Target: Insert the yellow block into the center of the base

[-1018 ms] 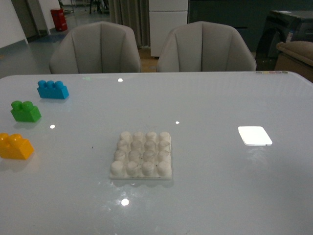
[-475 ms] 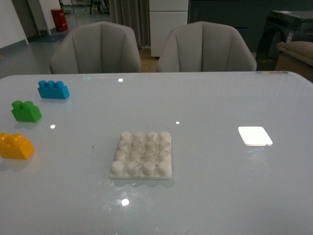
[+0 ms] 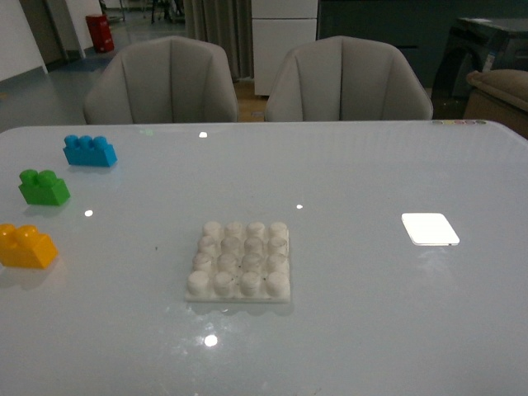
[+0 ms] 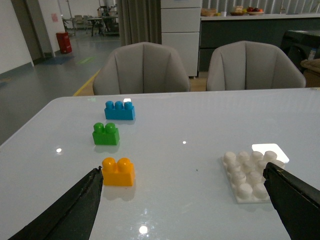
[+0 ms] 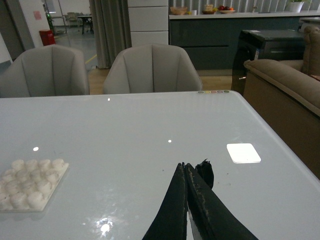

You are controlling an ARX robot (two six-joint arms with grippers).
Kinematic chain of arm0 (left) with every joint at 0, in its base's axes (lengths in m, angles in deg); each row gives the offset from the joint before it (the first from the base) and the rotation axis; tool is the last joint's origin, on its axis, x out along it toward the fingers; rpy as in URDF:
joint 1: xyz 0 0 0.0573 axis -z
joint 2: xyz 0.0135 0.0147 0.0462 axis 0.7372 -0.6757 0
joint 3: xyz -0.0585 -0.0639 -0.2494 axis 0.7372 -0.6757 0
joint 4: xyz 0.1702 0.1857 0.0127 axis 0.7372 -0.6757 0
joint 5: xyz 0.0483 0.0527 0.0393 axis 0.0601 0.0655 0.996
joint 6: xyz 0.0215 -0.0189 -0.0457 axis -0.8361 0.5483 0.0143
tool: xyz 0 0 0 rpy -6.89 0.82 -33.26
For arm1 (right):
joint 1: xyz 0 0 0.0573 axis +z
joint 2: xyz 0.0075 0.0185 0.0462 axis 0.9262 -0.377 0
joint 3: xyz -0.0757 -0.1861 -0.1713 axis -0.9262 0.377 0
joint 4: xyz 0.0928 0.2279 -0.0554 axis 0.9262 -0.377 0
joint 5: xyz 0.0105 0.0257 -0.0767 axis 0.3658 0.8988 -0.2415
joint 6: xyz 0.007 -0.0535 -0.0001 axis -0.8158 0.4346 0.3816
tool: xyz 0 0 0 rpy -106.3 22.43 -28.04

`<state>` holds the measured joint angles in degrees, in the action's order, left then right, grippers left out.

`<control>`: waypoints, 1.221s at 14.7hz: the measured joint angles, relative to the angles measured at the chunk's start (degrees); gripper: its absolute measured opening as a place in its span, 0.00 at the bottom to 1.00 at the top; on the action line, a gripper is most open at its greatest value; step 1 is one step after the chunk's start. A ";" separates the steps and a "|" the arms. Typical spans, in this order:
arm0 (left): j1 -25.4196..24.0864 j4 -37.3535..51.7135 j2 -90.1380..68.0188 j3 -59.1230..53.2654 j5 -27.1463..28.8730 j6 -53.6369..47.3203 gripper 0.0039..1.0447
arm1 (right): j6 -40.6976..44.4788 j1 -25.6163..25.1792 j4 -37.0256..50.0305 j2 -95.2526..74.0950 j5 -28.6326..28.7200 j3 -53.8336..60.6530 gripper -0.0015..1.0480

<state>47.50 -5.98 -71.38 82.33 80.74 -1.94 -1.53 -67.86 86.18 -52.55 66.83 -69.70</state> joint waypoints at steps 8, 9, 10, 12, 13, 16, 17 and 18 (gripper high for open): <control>0.00 0.04 0.00 0.00 0.00 0.00 0.94 | 0.07 0.00 -8.90 11.85 -0.02 2.05 0.02; 0.00 0.02 0.00 0.00 0.00 0.00 0.94 | 0.07 0.00 -8.83 11.85 -0.02 2.05 0.02; 0.00 0.02 0.00 0.00 0.00 0.00 0.94 | 0.11 0.00 -8.85 11.85 -0.02 2.05 0.11; 0.00 0.02 0.00 0.00 0.00 0.00 0.94 | 0.11 0.00 -8.85 11.85 -0.02 2.05 0.33; 0.00 0.02 0.00 0.00 0.00 0.00 0.94 | 0.11 0.00 -8.85 11.85 -0.02 2.05 0.44; 0.00 0.02 0.00 0.00 0.00 0.00 0.94 | 0.11 0.00 -8.85 11.85 -0.02 2.05 0.81; 0.00 0.02 0.00 0.00 0.00 0.00 0.94 | 0.11 0.00 -8.85 11.85 -0.02 2.05 0.91; 0.00 0.02 0.00 0.00 0.00 0.00 0.94 | 0.11 0.00 -8.85 11.85 -0.02 2.05 0.95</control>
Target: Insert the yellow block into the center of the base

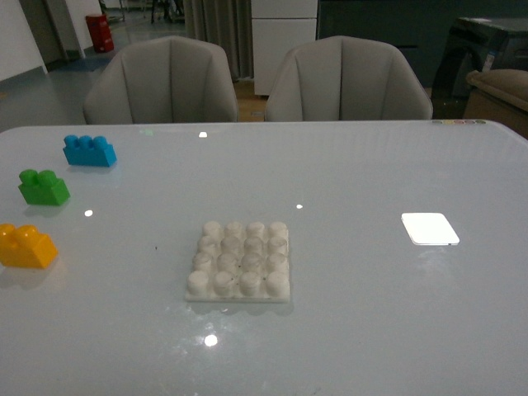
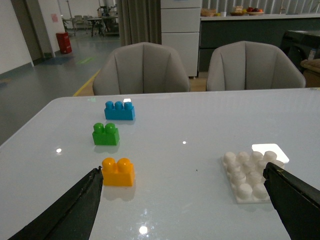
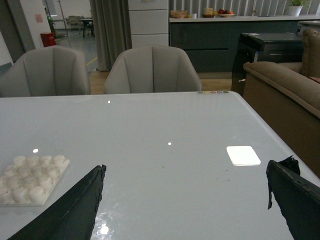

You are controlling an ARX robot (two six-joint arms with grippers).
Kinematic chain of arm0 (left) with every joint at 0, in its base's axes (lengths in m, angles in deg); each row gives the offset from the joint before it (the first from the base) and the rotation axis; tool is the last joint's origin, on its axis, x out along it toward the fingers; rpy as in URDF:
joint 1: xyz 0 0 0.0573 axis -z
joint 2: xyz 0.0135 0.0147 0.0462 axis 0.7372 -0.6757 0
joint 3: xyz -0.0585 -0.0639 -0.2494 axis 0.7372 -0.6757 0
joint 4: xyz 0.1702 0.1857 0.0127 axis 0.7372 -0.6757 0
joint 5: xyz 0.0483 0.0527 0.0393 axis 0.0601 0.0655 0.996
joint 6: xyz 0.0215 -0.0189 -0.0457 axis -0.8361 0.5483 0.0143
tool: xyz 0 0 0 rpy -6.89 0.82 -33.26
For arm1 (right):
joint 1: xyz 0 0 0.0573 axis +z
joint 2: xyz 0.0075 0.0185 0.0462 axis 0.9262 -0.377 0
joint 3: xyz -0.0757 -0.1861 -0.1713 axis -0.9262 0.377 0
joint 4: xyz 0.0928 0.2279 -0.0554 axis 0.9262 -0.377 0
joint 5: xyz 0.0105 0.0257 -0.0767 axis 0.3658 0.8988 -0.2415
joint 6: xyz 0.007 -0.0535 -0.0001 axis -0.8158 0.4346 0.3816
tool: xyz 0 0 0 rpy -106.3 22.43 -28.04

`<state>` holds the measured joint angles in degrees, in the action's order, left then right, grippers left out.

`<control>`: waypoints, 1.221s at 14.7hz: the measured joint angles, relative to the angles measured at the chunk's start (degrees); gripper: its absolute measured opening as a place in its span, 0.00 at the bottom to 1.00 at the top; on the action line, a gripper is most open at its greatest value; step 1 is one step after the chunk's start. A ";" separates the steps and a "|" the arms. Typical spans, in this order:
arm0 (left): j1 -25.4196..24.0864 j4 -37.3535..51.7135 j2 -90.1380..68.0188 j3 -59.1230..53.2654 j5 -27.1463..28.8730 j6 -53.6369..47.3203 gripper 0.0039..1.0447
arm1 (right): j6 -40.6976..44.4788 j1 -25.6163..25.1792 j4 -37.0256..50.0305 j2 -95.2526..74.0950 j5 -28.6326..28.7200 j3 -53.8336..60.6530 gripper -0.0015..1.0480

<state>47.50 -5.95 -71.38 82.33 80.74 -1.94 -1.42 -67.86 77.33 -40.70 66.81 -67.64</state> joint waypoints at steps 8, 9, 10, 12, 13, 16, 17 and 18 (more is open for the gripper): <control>7.52 -18.21 -12.50 10.71 16.22 11.13 0.94 | 0.09 0.00 0.00 0.00 -0.02 0.00 0.94; 6.84 -16.11 -12.66 12.13 15.72 11.87 0.94 | 0.11 0.00 -0.02 0.00 0.00 0.02 0.94; 4.20 -11.54 -15.23 13.44 12.66 11.69 0.94 | 0.11 0.00 0.00 0.00 0.02 0.02 0.94; -4.09 -2.01 -25.42 13.55 4.72 9.86 0.94 | 0.11 0.00 0.00 0.00 0.00 0.00 0.94; -9.01 5.79 -33.90 14.12 -1.27 7.85 0.94 | 0.11 0.00 0.00 0.00 0.00 0.00 0.94; -15.52 24.79 -64.67 26.77 -10.64 1.40 0.94 | 0.11 0.00 0.00 0.00 0.00 0.02 0.94; -15.41 25.77 -73.37 31.43 -12.15 -0.57 0.94 | 0.11 0.00 0.00 0.00 0.00 0.00 0.94; -15.37 24.81 -82.82 36.28 -12.44 -3.37 0.94 | 0.11 0.00 0.00 0.00 0.00 0.02 0.94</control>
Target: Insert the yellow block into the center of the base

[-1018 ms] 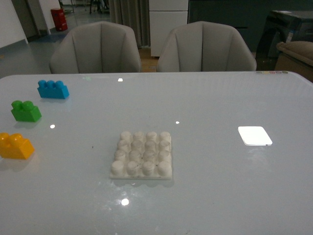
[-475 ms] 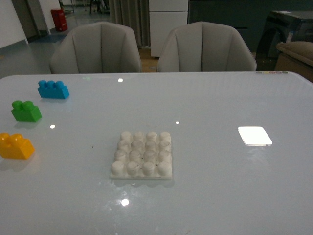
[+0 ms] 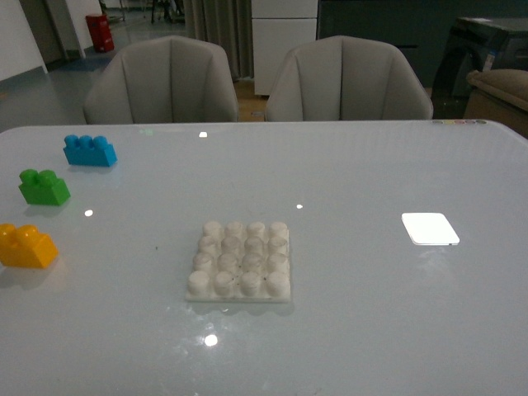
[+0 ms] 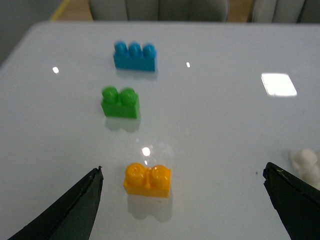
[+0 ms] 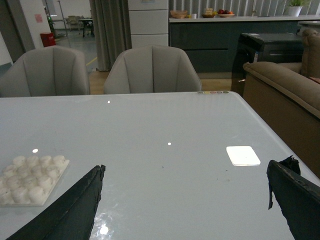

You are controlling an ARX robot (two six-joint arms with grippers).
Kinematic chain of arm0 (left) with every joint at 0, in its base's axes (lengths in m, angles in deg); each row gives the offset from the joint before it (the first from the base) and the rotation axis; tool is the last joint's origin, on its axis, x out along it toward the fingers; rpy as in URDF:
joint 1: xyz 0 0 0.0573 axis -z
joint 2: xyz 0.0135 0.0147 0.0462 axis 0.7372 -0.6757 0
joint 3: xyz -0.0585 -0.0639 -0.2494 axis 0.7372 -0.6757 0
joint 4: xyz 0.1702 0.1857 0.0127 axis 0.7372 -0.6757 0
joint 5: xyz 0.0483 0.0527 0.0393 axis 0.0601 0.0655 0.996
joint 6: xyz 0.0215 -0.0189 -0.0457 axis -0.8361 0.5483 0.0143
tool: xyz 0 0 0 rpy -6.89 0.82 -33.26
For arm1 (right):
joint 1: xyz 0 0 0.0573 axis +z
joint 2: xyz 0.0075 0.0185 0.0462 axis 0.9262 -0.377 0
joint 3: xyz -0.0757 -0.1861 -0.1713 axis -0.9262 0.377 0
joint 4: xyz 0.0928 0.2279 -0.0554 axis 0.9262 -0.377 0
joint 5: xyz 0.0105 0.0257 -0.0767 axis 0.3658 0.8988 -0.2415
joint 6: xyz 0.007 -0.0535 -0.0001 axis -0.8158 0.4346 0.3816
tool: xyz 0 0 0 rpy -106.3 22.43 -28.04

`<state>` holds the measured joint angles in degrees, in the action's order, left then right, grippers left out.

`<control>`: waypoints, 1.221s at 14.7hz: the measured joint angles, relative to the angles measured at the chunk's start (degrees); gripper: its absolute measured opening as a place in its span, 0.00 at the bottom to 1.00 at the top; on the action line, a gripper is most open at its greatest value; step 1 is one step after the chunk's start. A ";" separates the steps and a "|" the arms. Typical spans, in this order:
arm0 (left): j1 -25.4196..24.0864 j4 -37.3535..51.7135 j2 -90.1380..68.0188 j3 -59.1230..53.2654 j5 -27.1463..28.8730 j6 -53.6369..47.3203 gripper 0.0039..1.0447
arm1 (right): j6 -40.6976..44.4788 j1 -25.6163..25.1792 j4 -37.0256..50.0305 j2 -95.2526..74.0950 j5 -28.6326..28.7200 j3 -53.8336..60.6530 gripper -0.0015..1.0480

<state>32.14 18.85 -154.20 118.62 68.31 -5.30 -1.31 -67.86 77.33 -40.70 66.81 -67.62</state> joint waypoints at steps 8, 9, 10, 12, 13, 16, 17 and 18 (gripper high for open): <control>-2.56 -10.45 -33.44 24.85 -4.52 -10.12 0.94 | 0.00 0.00 0.00 0.00 0.00 -0.02 0.94; -3.04 -10.19 -34.38 25.14 -4.68 -10.12 0.94 | 0.00 0.00 0.00 0.00 0.00 -0.02 0.94; -3.23 -10.08 -34.91 25.14 -4.94 -10.14 0.94 | 0.00 0.00 0.00 0.00 0.00 -0.02 0.94; -3.63 -9.79 -35.41 25.14 -6.73 -10.10 0.94 | 0.00 0.00 0.00 0.00 0.00 0.00 0.94; -3.67 -9.51 -35.54 25.14 -7.02 -10.12 0.94 | 0.00 0.00 0.00 0.00 0.00 0.00 0.94; -3.78 -8.57 -37.81 25.31 -6.71 -10.47 0.94 | 0.00 0.00 0.00 0.00 0.00 -0.02 0.94; -3.89 -8.61 -38.93 25.59 -6.69 -10.51 0.94 | 0.00 0.00 0.00 0.00 0.00 -0.02 0.94; -3.89 -8.61 -39.21 25.92 -6.69 -10.51 0.94 | 0.00 0.00 0.00 0.00 0.00 0.00 0.94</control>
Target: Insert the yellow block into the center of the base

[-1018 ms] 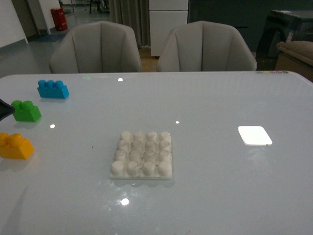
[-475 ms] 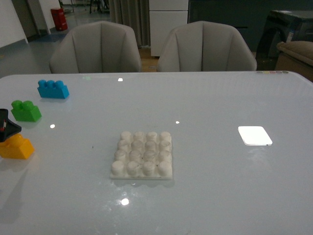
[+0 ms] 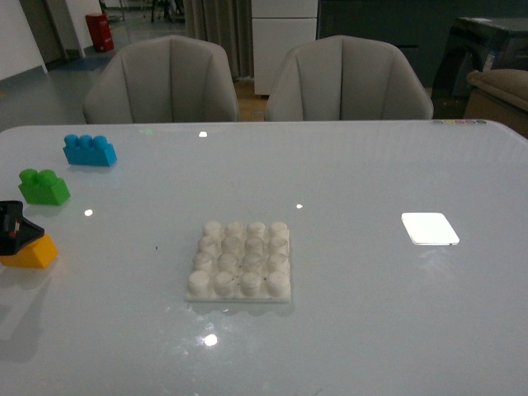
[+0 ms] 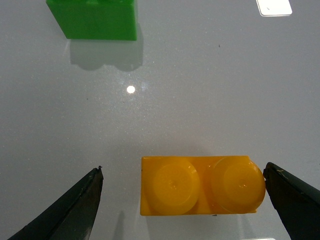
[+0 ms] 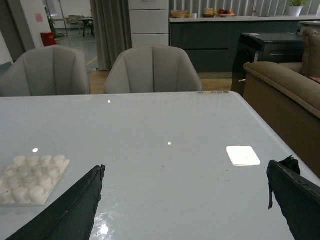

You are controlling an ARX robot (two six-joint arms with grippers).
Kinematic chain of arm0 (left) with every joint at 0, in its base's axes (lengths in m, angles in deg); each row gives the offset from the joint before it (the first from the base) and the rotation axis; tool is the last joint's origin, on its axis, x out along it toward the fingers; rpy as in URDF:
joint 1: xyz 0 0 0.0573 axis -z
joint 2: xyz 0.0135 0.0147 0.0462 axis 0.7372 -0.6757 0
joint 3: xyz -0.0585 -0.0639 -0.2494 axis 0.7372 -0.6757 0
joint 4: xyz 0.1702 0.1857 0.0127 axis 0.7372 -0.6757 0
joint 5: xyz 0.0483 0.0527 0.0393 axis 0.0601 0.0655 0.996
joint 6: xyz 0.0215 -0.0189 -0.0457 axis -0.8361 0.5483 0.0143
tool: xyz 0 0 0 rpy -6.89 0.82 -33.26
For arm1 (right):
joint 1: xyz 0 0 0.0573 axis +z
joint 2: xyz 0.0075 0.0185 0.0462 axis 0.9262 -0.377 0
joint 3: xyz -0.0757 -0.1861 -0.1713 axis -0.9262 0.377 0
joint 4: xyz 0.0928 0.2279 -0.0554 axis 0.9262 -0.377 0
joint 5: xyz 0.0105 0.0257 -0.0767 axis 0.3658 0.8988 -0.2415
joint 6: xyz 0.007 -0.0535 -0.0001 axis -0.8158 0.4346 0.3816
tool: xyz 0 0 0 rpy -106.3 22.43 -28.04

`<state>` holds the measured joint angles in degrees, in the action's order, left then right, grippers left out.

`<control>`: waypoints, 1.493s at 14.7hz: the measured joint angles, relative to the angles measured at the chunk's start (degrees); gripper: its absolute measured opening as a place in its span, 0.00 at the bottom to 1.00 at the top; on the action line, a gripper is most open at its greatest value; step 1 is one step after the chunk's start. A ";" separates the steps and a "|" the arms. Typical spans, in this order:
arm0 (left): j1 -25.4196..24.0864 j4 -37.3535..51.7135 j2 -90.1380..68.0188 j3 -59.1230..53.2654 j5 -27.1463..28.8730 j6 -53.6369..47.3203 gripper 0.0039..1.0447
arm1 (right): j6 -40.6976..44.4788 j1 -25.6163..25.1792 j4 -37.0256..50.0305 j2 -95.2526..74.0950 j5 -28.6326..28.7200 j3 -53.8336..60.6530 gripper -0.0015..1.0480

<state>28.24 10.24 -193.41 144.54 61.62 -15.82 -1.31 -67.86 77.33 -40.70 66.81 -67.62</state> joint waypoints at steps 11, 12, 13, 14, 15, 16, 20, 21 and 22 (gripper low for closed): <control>0.17 2.56 -1.11 -0.22 -0.11 0.04 0.57 | 0.00 0.00 0.00 0.00 0.00 -0.02 0.94; 0.17 2.69 -1.16 -0.20 -0.26 0.11 0.56 | 0.00 0.00 0.00 0.00 0.00 0.00 0.94; 0.17 2.69 -1.16 -0.20 -0.31 0.22 0.56 | 0.00 0.00 0.00 0.00 0.00 0.00 0.94; 0.96 0.70 0.13 -0.22 0.94 2.38 0.56 | 0.00 0.00 0.00 0.00 0.00 -0.02 0.94; 2.34 -1.18 2.99 -1.11 4.24 4.09 0.56 | -0.02 0.00 0.00 0.00 0.00 0.00 0.94; 3.52 -1.42 5.90 -2.99 4.85 5.33 0.56 | 0.00 0.00 0.00 0.00 0.00 -0.02 0.94; 7.52 -2.29 14.25 -7.50 6.78 9.03 0.56 | 0.00 0.00 0.00 0.00 0.00 0.00 0.94; 8.81 -2.54 16.37 -8.57 7.67 9.73 0.56 | 0.00 0.00 0.00 0.00 0.00 -0.02 0.94; 11.67 -2.56 20.28 -10.75 9.05 11.54 0.56 | 0.00 0.00 0.00 0.00 0.00 -0.02 0.94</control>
<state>39.92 7.69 -173.12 133.78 70.67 -4.28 -1.31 -67.86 77.33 -40.70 66.81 -67.64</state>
